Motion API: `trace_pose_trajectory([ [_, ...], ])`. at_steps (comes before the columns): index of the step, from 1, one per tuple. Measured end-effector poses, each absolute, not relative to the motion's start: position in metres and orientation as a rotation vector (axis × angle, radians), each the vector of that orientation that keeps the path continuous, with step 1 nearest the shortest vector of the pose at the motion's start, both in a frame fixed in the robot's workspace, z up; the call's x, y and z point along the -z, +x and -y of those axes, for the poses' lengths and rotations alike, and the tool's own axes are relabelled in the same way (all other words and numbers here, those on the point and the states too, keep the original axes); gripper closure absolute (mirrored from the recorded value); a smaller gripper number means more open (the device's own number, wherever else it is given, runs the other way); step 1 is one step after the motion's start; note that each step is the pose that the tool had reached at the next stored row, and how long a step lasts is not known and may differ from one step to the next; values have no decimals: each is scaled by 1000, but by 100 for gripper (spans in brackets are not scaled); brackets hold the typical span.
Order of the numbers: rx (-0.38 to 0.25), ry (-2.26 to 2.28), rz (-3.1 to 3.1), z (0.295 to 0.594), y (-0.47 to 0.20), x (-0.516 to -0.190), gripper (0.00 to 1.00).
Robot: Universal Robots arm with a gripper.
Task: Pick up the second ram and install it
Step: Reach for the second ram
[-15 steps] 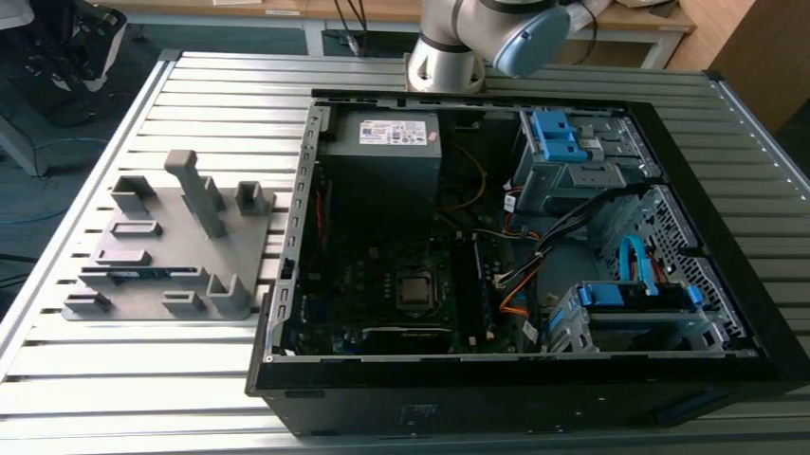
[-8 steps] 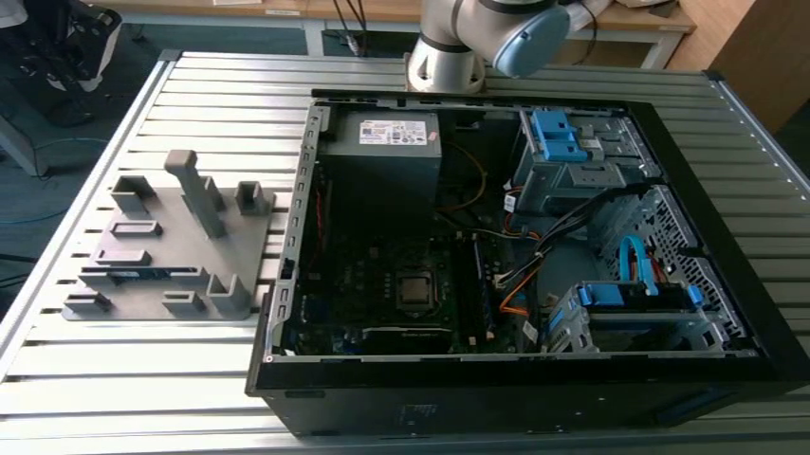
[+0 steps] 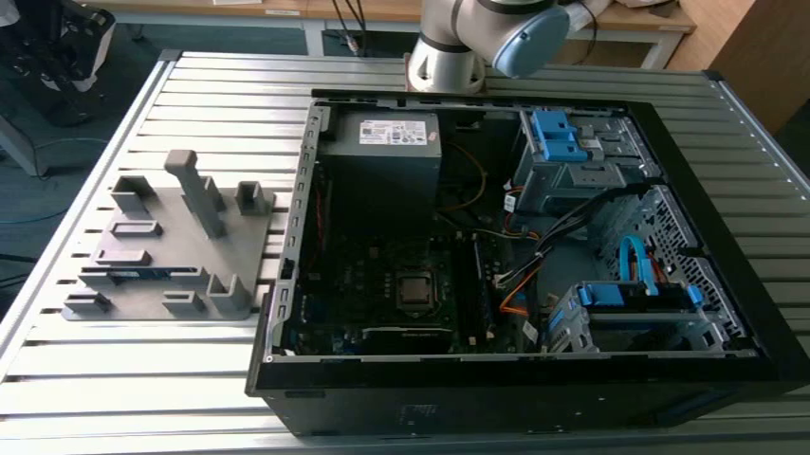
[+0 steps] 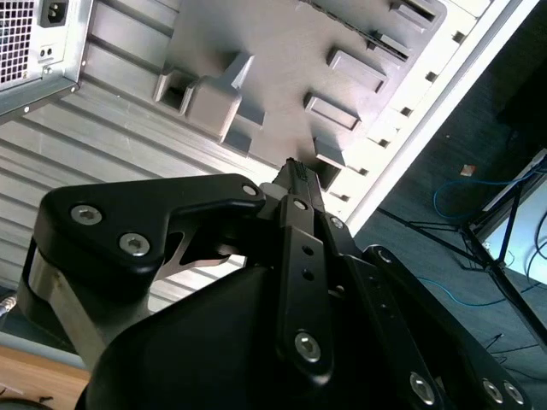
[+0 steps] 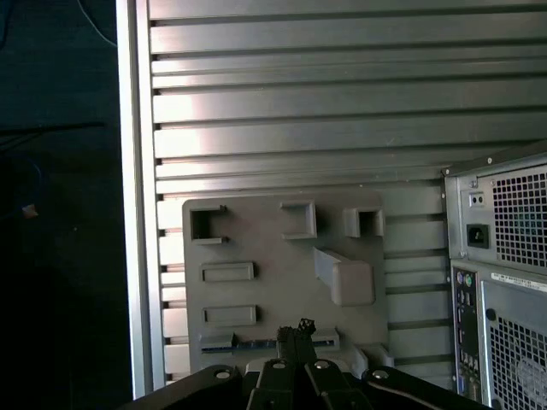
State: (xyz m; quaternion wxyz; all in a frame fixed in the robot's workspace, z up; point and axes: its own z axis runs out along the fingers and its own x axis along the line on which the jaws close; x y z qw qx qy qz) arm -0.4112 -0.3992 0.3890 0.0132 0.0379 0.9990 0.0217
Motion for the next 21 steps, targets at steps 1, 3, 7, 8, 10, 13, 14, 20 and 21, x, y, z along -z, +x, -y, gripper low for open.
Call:
trace_pose_trajectory([
  [1,-68,118,-3112,399,-412,-389,90],
  [3,-68,118,-3112,399,-414,-389,90],
  [7,-67,118,-3112,399,-419,-389,90],
  [8,-68,118,-3112,399,-420,-389,90],
  [10,-68,118,-3112,399,-422,-388,90],
  [13,-68,118,-3112,399,-424,-388,90],
  [14,-68,118,-3112,399,-425,-388,90],
  [20,-68,118,-3112,399,-431,-388,90],
  [21,-68,118,-3112,399,-432,-388,90],
])
